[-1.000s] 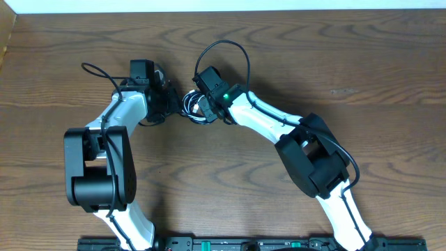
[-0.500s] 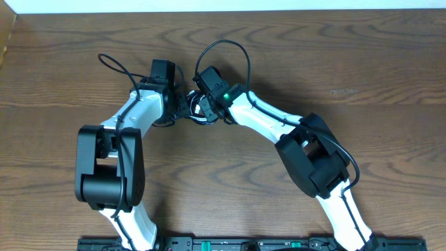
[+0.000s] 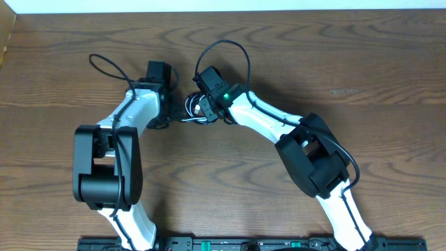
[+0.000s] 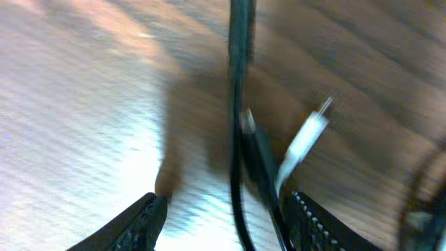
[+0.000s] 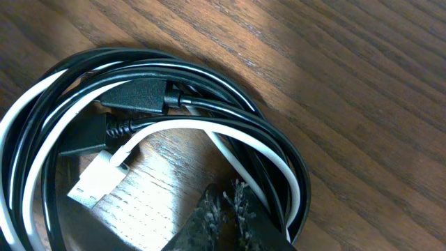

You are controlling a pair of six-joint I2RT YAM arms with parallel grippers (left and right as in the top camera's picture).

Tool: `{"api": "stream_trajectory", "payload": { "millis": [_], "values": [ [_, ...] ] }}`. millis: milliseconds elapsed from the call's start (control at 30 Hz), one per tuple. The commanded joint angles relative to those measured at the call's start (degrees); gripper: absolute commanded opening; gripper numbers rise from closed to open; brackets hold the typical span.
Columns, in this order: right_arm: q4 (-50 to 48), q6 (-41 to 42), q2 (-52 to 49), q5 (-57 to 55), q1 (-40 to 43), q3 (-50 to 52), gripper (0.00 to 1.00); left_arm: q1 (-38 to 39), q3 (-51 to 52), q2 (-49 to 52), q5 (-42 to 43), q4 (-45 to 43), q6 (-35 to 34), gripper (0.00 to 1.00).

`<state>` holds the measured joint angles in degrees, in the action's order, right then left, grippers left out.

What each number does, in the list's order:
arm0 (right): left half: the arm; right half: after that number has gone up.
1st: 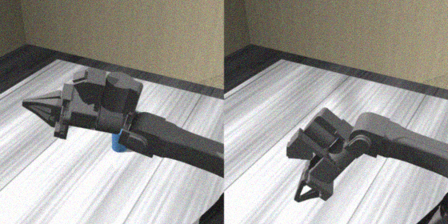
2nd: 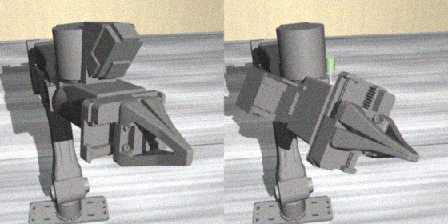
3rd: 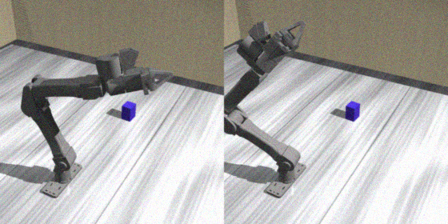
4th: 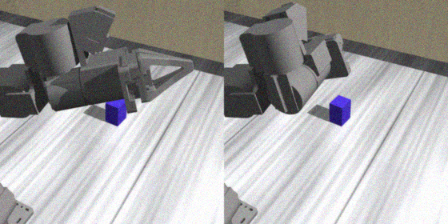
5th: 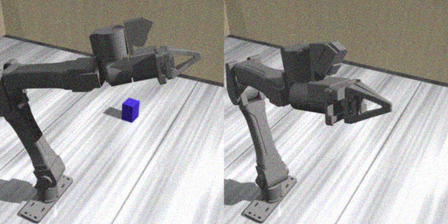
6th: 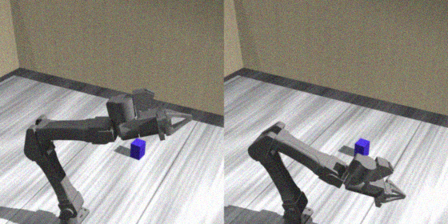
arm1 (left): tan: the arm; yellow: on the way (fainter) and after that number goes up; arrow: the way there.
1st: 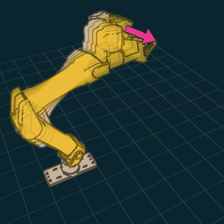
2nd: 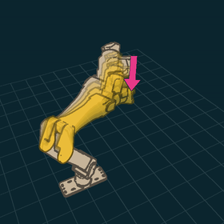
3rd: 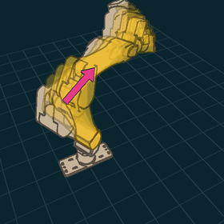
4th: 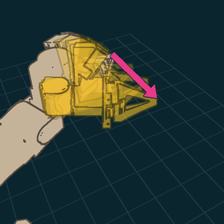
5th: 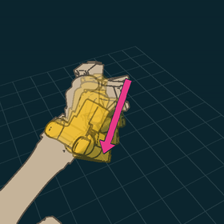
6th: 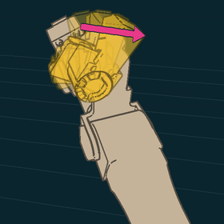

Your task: Untangle cables

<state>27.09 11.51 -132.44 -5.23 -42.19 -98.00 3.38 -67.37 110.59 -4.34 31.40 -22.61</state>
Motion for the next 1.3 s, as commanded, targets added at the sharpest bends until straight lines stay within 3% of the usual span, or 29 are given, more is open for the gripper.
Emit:
{"api": "stream_trajectory", "payload": {
  "millis": [0, 167, 333, 700, 900, 1200, 1267],
  "values": [
    [1.0, 0.2, -2.2, -0.4, -0.1, 1.6, 0.07, -3.3, 3.4, 4.9, -6.2, 2.8, -0.8, 0.57],
    [1.0, 0.2, -2.2, -0.4, -0.1, 1.6, 0.07, -5.0, 3.4, 4.9, 0.4, 2.1, -1.5, 0.56],
    [0.9, 0.2, -2.2, -0.4, -0.1, 1.6, 0.07, -4.9, 3.4, 4.9, 4.2, 0.9, -0.2, 0.41],
    [0.8, -2.7, 1.0, 1.9, 0.2, 0.3, 0.1, -4.9, 2.1, 4.7, 5.7, 0.5, -0.1, 0.4],
    [0.8, -3.1, 4.7, 5.5, 0.7, -0.4, 0.15, -5.0, 1.7, 4.7, 12.9, -2.0, 2.9, 0.4],
    [1.8, -3.1, 8.3, 16.3, 4.3, -0.4, 0.31, -5.3, -0.3, 4.7, 12.9, -3.5, 2.8, 0.09],
    [2.8, -2.8, 8.2, 18.4, 5.7, -0.4, 0.36, -5.4, -0.4, 4.7, 12.9, -3.5, 2.8, 0.08]
  ]
}}
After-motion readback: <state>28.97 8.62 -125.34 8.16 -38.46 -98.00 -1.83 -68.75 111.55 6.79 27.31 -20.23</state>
